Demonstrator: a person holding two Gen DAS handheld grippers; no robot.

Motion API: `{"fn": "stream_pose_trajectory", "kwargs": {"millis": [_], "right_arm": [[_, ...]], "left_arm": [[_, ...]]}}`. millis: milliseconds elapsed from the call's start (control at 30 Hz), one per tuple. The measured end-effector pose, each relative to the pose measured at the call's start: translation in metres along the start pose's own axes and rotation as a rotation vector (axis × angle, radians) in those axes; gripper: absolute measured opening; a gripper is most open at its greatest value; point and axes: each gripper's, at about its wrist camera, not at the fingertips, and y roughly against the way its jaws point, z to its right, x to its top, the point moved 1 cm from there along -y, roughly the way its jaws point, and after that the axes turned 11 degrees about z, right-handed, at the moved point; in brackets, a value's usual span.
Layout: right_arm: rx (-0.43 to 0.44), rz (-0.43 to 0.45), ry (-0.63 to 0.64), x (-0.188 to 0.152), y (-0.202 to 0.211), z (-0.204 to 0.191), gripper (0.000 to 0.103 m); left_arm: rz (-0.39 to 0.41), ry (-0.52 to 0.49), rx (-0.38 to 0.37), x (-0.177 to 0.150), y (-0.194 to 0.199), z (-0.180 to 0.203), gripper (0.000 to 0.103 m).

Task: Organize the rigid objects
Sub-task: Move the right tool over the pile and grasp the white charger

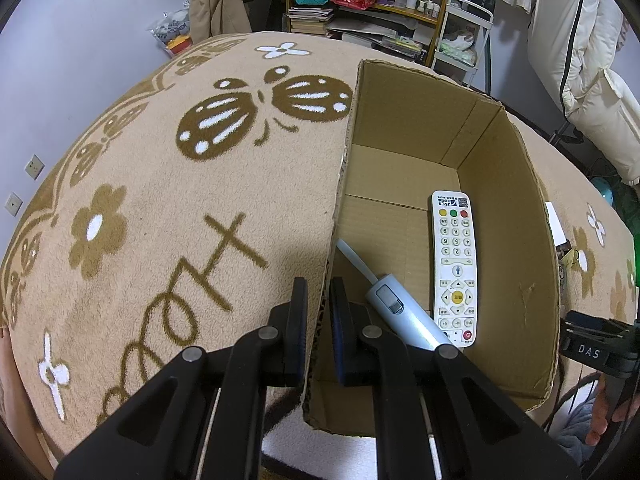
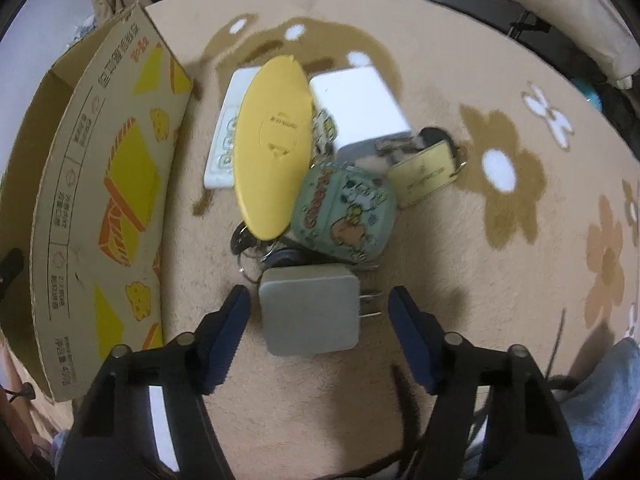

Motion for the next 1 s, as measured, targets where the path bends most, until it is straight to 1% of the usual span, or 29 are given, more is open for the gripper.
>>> {"fn": "stream_pose_trajectory", "kwargs": {"millis": [33,100,300,400,600,800,1000], "right_arm": [[0.005,-0.005,0.000,-0.001,-0.001,-0.002,0.059],[-0.012,-0.005,0.010,-0.002,-0.003,-0.005,0.056],[-0.023,-0.004,0.008,-0.002,-0.008,-0.006,0.056],[-0.032,-0.010,0.011,0.007,-0.016,-0.001,0.057],[-0.033,-0.007,0.008,0.011,-0.020,0.002,0.057],[-0.039,0.017,0.002,0.006,-0.012,0.000,0.057],[-0.019,0.041,0.002,0.005,0.004,-0.003,0.056]], "left_arm": [[0.000,-0.001,0.000,0.000,0.000,0.000,0.011],[0.000,0.000,-0.001,0.000,0.000,0.000,0.011],[-0.002,0.002,-0.004,0.000,0.000,0.002,0.011],[-0.002,0.000,-0.003,0.000,0.000,0.002,0.011],[-0.003,0.004,-0.006,-0.001,0.001,0.002,0.011],[-0.004,0.005,-0.008,-0.001,0.001,0.002,0.011],[-0.005,0.007,-0.008,-0.001,0.002,0.001,0.011]]}}
